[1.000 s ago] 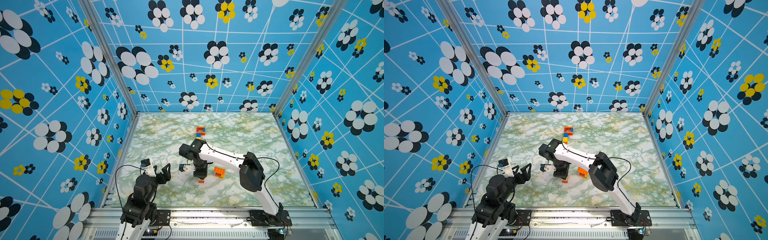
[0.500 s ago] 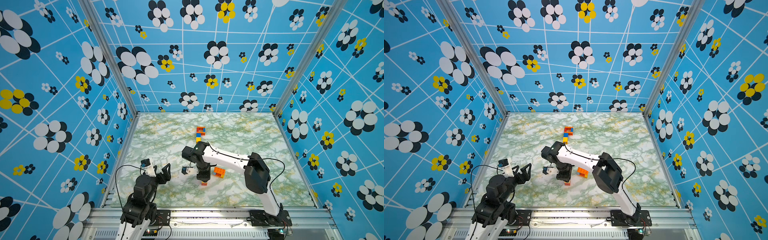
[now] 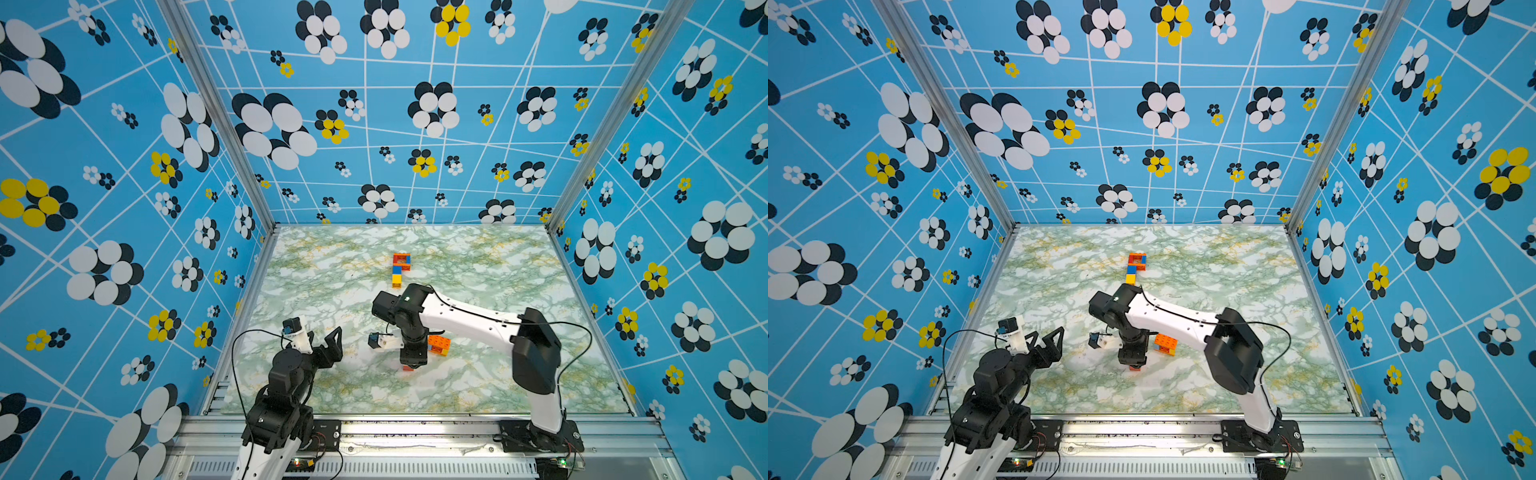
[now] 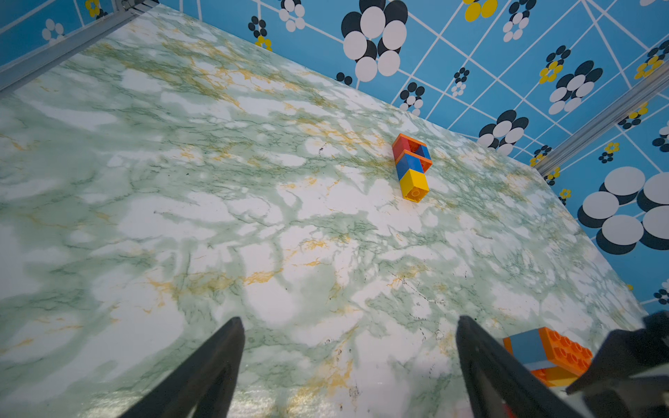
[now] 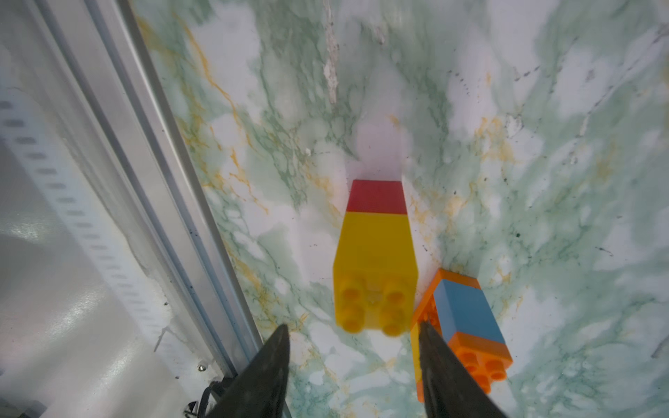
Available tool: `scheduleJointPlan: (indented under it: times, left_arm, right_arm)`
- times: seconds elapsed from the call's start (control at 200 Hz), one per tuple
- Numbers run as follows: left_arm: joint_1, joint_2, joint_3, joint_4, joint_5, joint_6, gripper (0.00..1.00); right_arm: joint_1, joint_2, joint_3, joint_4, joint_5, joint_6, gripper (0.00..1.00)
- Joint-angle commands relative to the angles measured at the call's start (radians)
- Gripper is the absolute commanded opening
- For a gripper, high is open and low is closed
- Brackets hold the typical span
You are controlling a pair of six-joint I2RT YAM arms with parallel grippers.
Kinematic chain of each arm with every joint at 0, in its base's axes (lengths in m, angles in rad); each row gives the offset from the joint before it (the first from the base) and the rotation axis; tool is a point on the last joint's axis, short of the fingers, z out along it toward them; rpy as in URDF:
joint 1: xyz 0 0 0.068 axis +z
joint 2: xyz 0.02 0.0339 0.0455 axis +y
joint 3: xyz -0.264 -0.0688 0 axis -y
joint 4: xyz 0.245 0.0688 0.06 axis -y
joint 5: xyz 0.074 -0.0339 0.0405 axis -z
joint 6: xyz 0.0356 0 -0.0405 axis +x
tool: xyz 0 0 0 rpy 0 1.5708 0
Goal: Assemble the letter p with lego
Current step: Pick up the lego brick from the center of the board.
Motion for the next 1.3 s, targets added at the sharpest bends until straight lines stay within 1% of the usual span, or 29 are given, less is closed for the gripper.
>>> scheduleJointPlan:
  times: [0.0,0.105,0.22,0.285,0.365,0.51,0.52,0.53,0.69,0.855,1.104,1.294]
  left_arm:
    - [0.008,0.023,-0.014,0.035,0.002,0.021,0.93]
    - [0.008,0.051,-0.01,0.049,0.01,0.023,0.93]
    - [0.008,0.068,-0.008,0.053,0.008,0.024,0.93]
    - [0.008,0.067,-0.008,0.054,0.009,0.023,0.93]
    - [0.008,0.068,-0.008,0.054,0.009,0.024,0.93]
    - [0.008,0.065,-0.008,0.051,0.007,0.023,0.94]
    - [0.008,0.064,-0.008,0.051,0.007,0.024,0.98]
    - [0.007,0.065,-0.008,0.051,0.007,0.023,1.0]
    - [0.008,0.054,-0.009,0.048,0.009,0.023,0.99]
    - [0.009,0.055,-0.01,0.051,0.012,0.024,0.99]
    - [0.008,0.055,-0.009,0.051,0.013,0.025,0.99]
    - [0.008,0.055,-0.011,0.052,0.014,0.024,0.99]
  right_arm:
    - [-0.043,-0.123,-0.103,0.068,-0.039,-0.004,0.58]
    - [-0.091,-0.232,-0.231,0.163,-0.034,-0.001,0.57]
    - [-0.154,-0.331,-0.351,0.252,-0.085,-0.003,0.56]
    - [-0.179,-0.363,-0.413,0.297,-0.096,-0.016,0.56]
    - [-0.2,-0.361,-0.452,0.324,-0.089,-0.026,0.56]
    - [-0.221,-0.295,-0.44,0.331,-0.039,-0.025,0.57]
    - [-0.223,-0.292,-0.438,0.331,-0.038,-0.024,0.57]
    - [-0.225,-0.289,-0.438,0.334,-0.038,-0.024,0.57]
    - [-0.261,-0.275,-0.44,0.367,-0.026,-0.02,0.58]
    - [-0.27,-0.265,-0.446,0.381,-0.018,-0.021,0.58]
    - [-0.271,-0.19,-0.441,0.363,0.012,-0.015,0.58]
    - [-0.271,-0.171,-0.441,0.37,-0.005,-0.013,0.53]
